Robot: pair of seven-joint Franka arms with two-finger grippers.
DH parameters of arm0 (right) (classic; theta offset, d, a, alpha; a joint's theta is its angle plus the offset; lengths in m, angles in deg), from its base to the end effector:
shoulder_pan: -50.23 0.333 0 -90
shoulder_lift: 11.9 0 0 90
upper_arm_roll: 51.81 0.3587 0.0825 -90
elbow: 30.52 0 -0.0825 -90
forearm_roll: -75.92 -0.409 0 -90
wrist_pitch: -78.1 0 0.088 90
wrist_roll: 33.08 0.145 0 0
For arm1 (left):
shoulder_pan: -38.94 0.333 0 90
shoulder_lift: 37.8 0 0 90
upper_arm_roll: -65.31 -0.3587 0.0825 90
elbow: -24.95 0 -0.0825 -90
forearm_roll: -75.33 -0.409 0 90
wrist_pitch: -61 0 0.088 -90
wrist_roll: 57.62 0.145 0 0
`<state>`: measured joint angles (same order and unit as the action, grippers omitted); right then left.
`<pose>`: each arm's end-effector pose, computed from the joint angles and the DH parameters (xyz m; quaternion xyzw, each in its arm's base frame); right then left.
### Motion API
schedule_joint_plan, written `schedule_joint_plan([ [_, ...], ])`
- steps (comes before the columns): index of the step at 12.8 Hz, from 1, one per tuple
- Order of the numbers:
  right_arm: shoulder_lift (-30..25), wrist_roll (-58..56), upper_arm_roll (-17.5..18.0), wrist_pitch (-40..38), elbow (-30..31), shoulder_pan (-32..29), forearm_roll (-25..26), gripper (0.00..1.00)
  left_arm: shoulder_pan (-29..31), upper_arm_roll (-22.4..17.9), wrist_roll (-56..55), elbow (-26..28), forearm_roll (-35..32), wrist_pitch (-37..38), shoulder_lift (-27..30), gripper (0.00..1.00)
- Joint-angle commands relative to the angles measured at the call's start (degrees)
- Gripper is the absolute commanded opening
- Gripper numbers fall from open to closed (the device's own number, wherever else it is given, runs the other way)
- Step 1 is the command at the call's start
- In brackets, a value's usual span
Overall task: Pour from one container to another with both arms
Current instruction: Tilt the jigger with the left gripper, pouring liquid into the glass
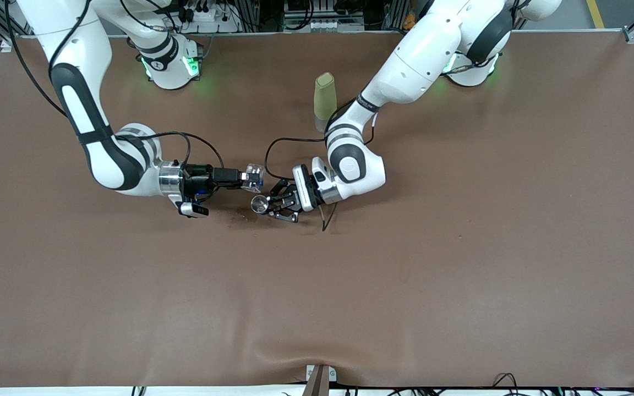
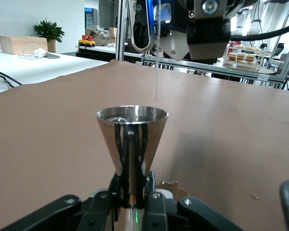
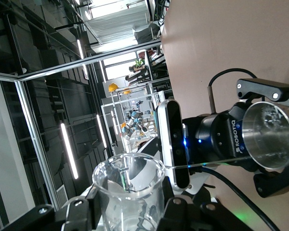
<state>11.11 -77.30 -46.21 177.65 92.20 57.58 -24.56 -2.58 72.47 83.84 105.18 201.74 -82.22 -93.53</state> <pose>0.5544 0.2550 0.2668 -0.7013 0.0864 0.0683 0.7043 0.5431 -0.6042 0.1210 0.6523 -0.4602 0.4434 0.4077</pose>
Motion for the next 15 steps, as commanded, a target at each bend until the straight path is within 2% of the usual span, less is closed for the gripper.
schedule_joint_plan([
  [1,0.19,4.39,0.21,-0.32,-1.43,-0.06,0.1,0.23,-0.67,-0.4,0.31,-1.4,1.92,-1.1,-0.35,0.0],
  [6,1.94,11.69,0.21,-0.41,-4.33,-0.76,3.79,0.23,-0.32,-0.49,0.05,-1.4,1.83,-1.1,0.09,0.0],
  [9,2.39,11.52,0.21,-0.41,-4.51,-0.67,4.23,0.23,-0.06,-0.49,-0.22,-1.31,1.74,-1.1,0.62,0.0],
  [12,1.95,10.3,0.12,-0.67,-6.52,-1.89,7.47,0.23,-0.06,-0.49,-0.13,-1.31,1.83,-1.18,0.62,0.0],
  [15,1.68,10.03,0.03,-10.83,-10.73,-8.64,14.05,0.23,-0.06,-0.57,-0.13,-1.22,1.74,-1.18,0.62,0.0],
])
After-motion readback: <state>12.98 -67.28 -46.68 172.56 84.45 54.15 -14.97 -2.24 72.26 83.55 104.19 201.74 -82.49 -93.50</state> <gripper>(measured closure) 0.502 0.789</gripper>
